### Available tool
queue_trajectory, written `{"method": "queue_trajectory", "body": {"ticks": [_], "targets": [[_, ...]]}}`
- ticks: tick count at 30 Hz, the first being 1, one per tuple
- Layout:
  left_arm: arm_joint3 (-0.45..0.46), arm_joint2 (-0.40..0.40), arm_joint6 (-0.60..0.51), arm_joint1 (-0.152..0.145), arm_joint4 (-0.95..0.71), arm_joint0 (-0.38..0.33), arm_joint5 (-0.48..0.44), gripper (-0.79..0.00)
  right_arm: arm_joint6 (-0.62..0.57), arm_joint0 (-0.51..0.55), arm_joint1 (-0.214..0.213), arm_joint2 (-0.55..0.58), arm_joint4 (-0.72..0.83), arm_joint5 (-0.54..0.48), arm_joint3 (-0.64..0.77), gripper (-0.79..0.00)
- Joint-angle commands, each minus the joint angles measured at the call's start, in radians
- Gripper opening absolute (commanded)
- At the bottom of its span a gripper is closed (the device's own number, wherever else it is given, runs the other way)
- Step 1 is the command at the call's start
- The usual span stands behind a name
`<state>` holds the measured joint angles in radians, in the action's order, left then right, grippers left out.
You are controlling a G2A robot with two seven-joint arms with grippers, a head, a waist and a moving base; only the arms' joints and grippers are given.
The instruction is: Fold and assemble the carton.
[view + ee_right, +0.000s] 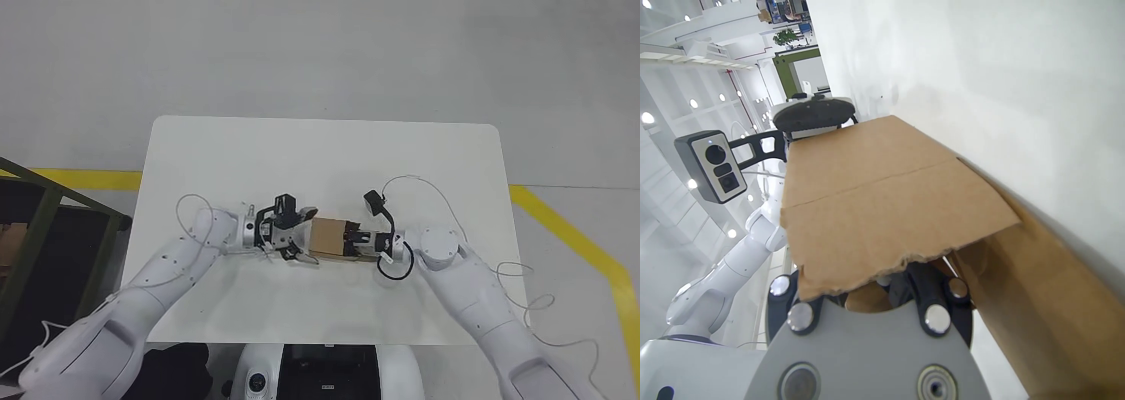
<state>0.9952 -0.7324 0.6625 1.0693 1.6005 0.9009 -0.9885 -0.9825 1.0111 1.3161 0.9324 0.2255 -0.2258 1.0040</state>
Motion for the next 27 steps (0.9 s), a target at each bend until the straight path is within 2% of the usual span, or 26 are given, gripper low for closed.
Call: {"method": "queue_trajectory", "body": {"ticks": [1,7,10,12,13,20,27], "targets": [[-0.014,0.006,0.005,0.005,-0.005,-0.010,-0.010,-0.009,-0.005,-0.002,-0.001,0.000,-0.003,-0.003,-0.003,-0.785],[-0.045,0.045,0.033,0.017,-0.005,-0.037,-0.024,-0.025,-0.013,-0.010,-0.005,0.009,-0.009,-0.011,-0.012,-0.785],[-0.061,0.066,0.048,0.021,-0.005,-0.048,-0.024,-0.117,-0.014,-0.014,-0.006,0.009,-0.012,-0.011,-0.014,-0.785],[-0.070,0.075,0.058,0.023,-0.006,-0.054,-0.024,-0.274,-0.013,-0.015,-0.006,0.008,-0.014,-0.012,-0.014,-0.785],[-0.075,0.078,0.061,0.024,-0.006,-0.056,-0.024,-0.286,-0.013,-0.015,-0.006,0.008,-0.016,-0.012,-0.014,-0.785],[-0.092,0.086,0.071,0.027,-0.002,-0.064,-0.019,-0.320,-0.011,-0.004,-0.016,0.027,-0.029,-0.012,0.005,-0.785],[-0.097,0.083,0.074,0.028,0.002,-0.063,-0.002,-0.274,0.002,0.049,-0.052,0.107,-0.073,0.017,0.097,-0.785]]}}
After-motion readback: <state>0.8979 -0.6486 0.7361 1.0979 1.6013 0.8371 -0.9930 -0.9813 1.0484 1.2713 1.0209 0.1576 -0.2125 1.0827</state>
